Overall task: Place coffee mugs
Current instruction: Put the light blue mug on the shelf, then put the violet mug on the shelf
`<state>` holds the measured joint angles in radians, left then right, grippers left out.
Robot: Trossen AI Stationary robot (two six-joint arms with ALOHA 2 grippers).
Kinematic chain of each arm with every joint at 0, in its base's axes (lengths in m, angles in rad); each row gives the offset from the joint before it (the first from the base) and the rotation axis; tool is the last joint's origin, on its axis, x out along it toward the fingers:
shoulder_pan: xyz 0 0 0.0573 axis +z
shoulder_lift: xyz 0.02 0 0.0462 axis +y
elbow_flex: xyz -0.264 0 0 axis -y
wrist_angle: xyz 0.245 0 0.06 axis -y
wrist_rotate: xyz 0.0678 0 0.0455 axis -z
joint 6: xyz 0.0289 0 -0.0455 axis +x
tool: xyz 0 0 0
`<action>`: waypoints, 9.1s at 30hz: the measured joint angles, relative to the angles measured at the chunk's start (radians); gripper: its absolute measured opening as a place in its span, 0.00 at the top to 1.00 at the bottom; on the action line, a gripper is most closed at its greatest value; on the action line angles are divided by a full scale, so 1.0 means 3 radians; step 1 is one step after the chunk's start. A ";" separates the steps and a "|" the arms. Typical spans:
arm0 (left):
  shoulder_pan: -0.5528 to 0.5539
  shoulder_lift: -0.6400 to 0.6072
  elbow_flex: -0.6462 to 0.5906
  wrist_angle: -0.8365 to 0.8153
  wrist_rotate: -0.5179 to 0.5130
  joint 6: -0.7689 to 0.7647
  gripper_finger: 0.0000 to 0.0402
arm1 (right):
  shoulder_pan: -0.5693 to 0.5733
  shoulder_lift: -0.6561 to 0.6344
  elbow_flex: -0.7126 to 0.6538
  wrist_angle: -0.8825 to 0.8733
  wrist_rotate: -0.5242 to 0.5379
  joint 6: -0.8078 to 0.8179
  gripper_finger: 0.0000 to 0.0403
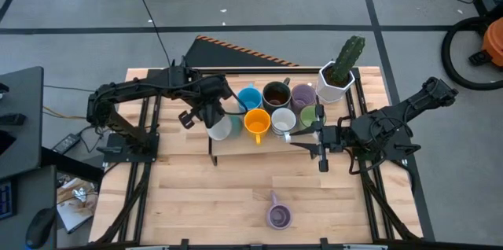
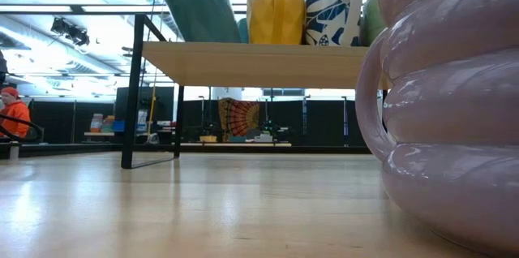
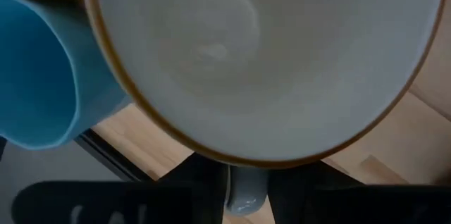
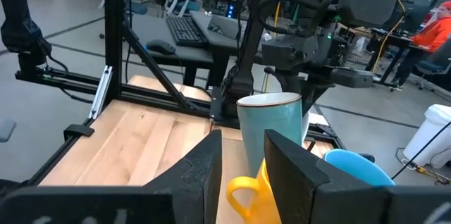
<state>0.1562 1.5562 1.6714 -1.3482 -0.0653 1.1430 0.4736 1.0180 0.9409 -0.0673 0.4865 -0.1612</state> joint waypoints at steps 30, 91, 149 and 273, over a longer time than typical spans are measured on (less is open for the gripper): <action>0.0069 0.0003 -0.0005 -0.0234 0.0786 -0.0552 0.85 | 0.0000 0.0001 0.0000 0.0049 0.0007 0.0005 0.72; 0.0131 0.0557 0.0509 -0.0709 0.0401 -0.0718 0.76 | -0.0019 0.0034 0.0000 0.0121 -0.0048 -0.0047 0.72; -0.1067 0.0415 0.1057 -0.0328 -0.0394 -0.4905 0.55 | -0.0019 0.0052 0.0000 0.0076 -0.0060 0.0114 0.72; -0.0817 0.0375 0.1067 -0.0269 -0.0920 -0.2905 0.45 | -0.0025 0.0093 -0.0002 0.0103 -0.0131 0.0104 0.72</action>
<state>-0.0888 1.6687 1.9915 -1.4290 -0.3415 0.2715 0.4660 1.0459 0.9402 -0.0364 0.4473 -0.1301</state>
